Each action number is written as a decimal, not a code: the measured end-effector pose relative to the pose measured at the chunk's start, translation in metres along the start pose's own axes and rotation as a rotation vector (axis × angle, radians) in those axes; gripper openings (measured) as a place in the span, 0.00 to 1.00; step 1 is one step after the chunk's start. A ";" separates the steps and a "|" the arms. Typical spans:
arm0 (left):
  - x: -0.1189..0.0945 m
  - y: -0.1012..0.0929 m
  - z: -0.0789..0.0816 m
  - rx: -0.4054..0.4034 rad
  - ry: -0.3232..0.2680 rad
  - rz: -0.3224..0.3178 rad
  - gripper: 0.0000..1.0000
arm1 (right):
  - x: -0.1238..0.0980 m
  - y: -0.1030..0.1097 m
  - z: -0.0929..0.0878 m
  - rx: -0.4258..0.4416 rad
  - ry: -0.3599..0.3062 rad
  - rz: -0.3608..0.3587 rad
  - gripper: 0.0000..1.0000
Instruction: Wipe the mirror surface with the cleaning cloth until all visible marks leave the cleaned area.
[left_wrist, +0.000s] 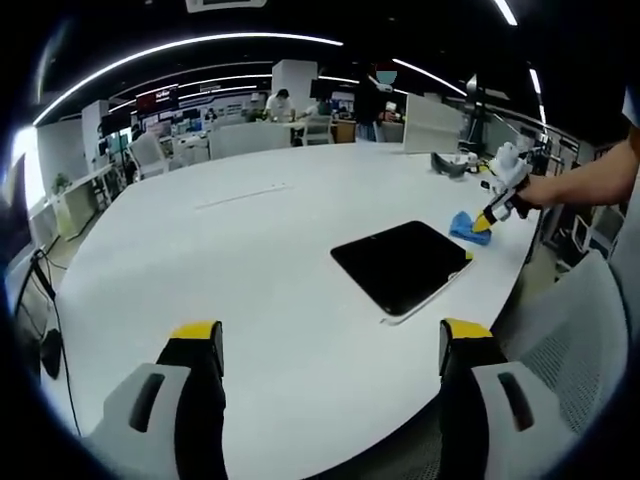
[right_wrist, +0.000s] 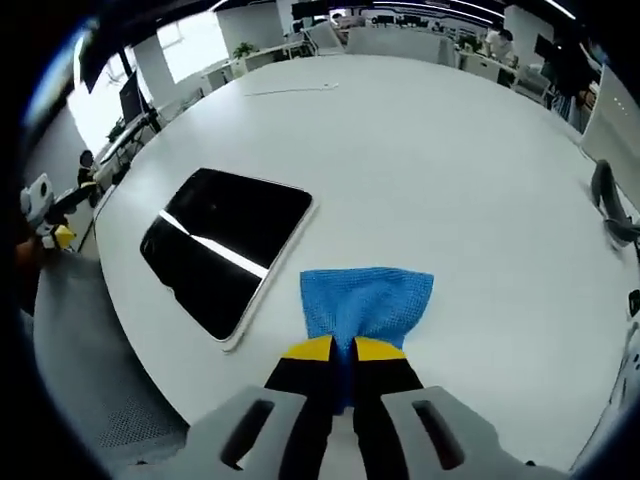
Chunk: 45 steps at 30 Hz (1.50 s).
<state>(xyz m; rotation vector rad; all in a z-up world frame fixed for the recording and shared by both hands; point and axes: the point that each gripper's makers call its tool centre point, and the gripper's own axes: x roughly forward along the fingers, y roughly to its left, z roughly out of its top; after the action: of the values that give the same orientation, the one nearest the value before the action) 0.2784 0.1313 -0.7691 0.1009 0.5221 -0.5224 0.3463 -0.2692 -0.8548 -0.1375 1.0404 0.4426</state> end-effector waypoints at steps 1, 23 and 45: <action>0.000 0.000 0.000 -0.004 0.000 -0.002 0.88 | -0.001 0.002 0.006 0.046 -0.009 0.001 0.00; 0.002 -0.007 0.002 0.009 -0.006 -0.041 0.90 | 0.044 0.050 0.084 0.210 -0.079 0.001 0.01; 0.002 -0.011 0.003 0.019 -0.016 -0.063 0.99 | 0.062 0.062 0.078 0.366 -0.087 -0.043 0.01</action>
<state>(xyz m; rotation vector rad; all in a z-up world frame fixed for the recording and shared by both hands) 0.2759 0.1200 -0.7673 0.0987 0.5063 -0.5898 0.4098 -0.1710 -0.8624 0.1843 1.0148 0.2115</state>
